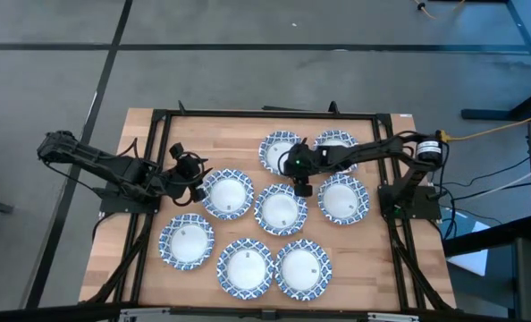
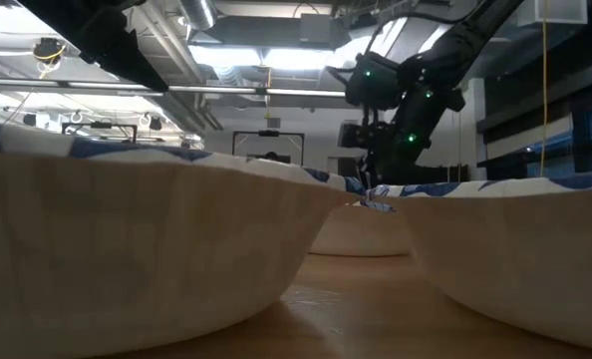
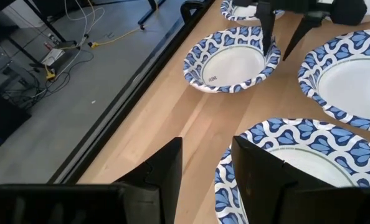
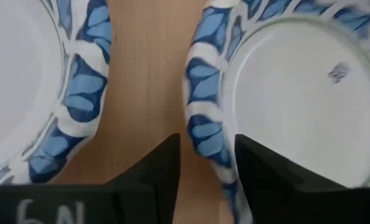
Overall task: Nest bowls inside each other
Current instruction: Stack the white bowl on the white bowl
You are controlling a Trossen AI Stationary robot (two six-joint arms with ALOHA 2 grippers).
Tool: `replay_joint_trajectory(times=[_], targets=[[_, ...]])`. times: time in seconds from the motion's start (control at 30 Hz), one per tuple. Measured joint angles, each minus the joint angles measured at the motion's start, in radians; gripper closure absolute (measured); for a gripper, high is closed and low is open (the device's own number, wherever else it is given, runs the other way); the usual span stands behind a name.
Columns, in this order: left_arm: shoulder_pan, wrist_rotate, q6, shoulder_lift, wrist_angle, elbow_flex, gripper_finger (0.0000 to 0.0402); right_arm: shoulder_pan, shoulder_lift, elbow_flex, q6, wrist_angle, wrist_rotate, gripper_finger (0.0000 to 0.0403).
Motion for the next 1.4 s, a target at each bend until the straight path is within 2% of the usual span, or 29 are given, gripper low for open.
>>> replay_joint_trajectory(times=[0.23,0.5,0.63,0.97,1.2,1.4], targets=[[0.0,0.0,0.0,0.0,0.0,0.0,0.0269,0.0,0.003,0.019,0.001,0.014,0.0,0.0315],[0.0,0.0,-0.001,0.0,0.0,0.0,0.0269,0.003,0.003,0.142,0.031,-0.019,0.0,0.0395],[0.0,0.0,-0.001,0.0,0.0,0.0,0.0269,0.025,0.003,0.219,0.077,-0.034,-0.001,0.0387],[0.0,-0.007,-0.002,0.0,0.0,0.0,0.0269,0.177,0.003,0.386,0.046,-0.076,-0.004,0.0393],[0.0,-0.008,-0.005,0.0,0.007,0.0,0.0269,0.262,0.016,0.406,0.044,-0.005,-0.044,0.0391],[0.0,-0.008,-0.004,0.0,0.006,0.0,0.0269,0.306,0.089,0.406,0.041,0.086,-0.05,0.0395]])
